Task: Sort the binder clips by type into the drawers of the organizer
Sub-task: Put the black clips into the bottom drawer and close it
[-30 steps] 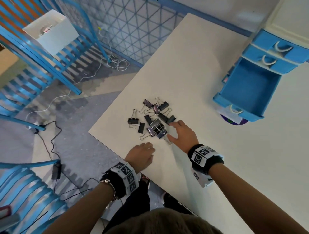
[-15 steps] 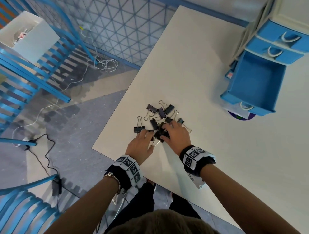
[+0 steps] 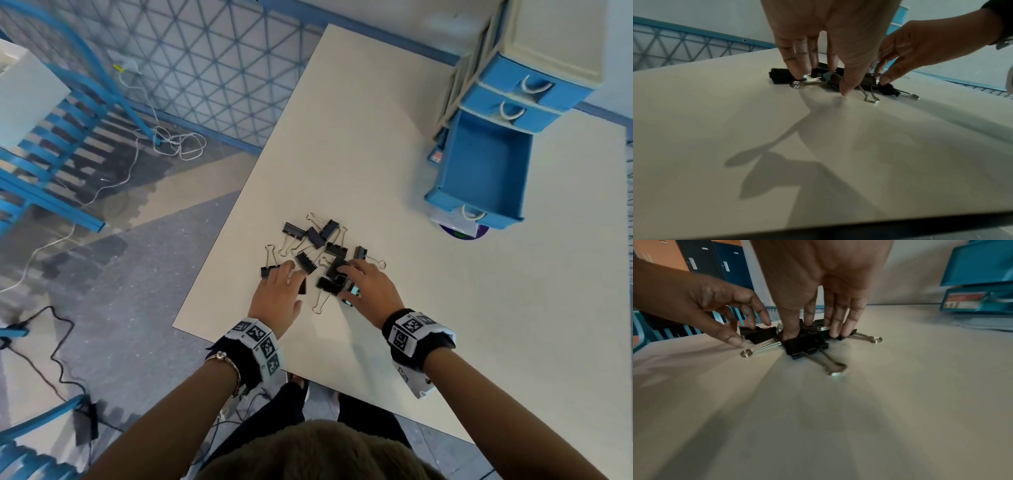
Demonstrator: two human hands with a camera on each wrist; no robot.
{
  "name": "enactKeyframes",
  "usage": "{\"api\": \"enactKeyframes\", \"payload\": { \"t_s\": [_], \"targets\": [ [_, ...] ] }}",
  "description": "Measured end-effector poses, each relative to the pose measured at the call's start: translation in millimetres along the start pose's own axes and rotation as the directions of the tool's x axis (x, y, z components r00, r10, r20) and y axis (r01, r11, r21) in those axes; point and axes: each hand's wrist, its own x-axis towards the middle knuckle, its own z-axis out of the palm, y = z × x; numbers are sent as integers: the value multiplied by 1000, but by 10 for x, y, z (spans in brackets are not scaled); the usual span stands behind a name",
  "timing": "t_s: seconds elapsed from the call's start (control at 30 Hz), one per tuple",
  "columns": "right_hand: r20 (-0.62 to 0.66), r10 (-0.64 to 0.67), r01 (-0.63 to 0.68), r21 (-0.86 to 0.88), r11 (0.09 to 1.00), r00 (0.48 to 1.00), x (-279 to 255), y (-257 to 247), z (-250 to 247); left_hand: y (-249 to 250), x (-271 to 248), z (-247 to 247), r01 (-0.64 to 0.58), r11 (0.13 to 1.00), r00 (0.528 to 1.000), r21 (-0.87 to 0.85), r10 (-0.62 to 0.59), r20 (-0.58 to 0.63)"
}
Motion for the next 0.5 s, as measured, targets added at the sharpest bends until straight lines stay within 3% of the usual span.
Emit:
{"api": "enactKeyframes", "payload": {
  "t_s": [0.33,0.5],
  "targets": [
    [-92,117,-114,38,993,989,-154,157,22,137,145,29,-48,999,992,2,47,116],
    [-115,114,-113,9,994,987,-126,172,-10,237,183,25,-51,998,986,35,45,159]
  ]
}}
